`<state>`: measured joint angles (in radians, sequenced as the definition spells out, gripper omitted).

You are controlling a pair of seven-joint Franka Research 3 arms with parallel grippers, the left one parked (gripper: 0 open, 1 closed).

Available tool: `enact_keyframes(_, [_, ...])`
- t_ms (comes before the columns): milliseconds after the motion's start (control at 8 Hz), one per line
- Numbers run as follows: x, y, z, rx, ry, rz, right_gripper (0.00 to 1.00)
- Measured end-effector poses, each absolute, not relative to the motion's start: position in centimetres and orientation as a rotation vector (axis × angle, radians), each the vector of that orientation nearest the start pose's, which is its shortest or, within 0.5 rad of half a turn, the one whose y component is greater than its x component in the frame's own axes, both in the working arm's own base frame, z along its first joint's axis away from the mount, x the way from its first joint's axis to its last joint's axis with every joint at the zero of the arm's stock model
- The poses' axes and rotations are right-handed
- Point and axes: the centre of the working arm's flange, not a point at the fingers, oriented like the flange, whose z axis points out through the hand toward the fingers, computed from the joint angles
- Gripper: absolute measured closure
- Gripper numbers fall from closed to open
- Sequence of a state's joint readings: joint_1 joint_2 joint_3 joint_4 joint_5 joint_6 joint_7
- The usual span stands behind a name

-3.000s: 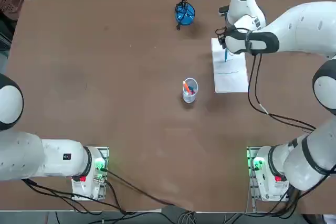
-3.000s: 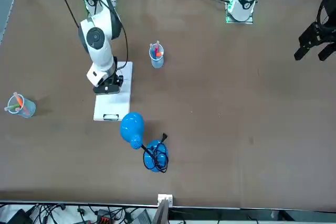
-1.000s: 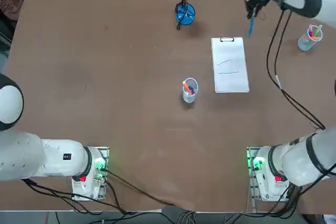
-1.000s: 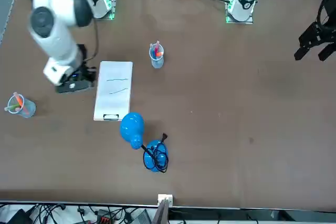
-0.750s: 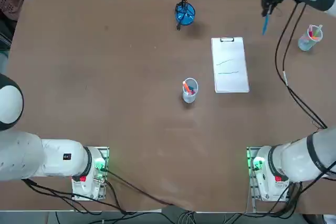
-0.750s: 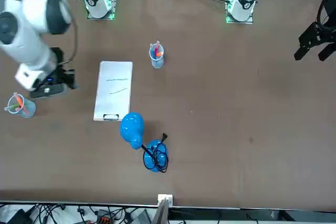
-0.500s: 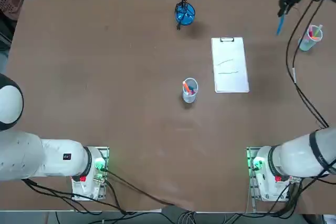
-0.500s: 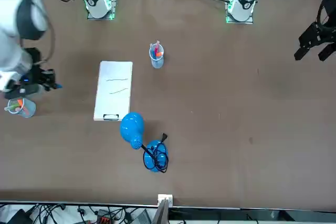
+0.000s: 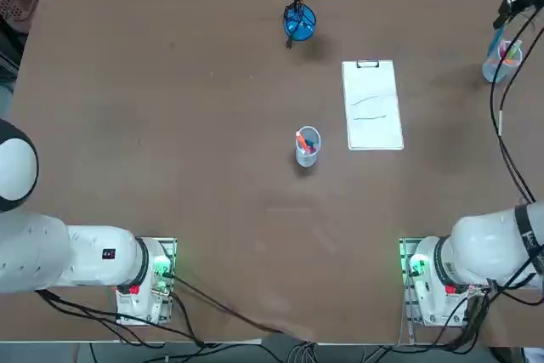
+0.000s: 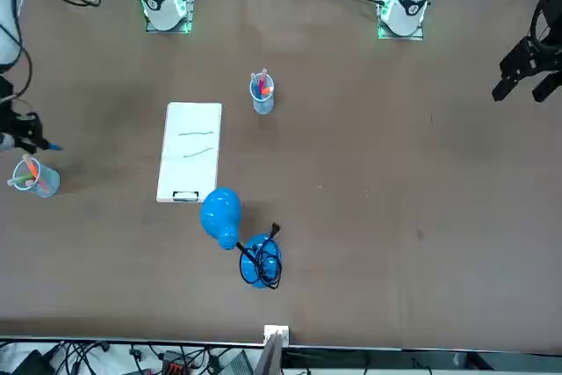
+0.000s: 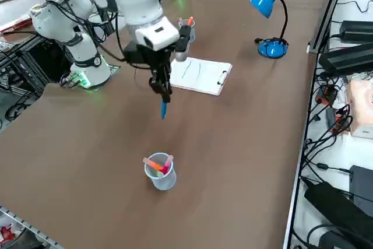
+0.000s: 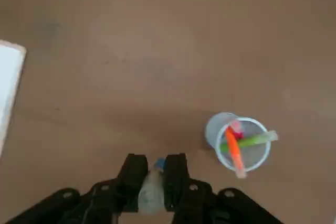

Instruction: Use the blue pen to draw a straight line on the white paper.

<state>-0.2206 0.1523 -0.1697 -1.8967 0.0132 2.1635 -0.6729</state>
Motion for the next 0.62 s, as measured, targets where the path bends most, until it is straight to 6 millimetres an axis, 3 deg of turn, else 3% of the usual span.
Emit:
enact_keyframes(500, [55.0,-34.0,40.9,-3.084,-0.394,-0.326,0.78])
enact_keyframes(625, [54.8,-35.8,40.1,-3.077,-0.383,-0.335,0.78])
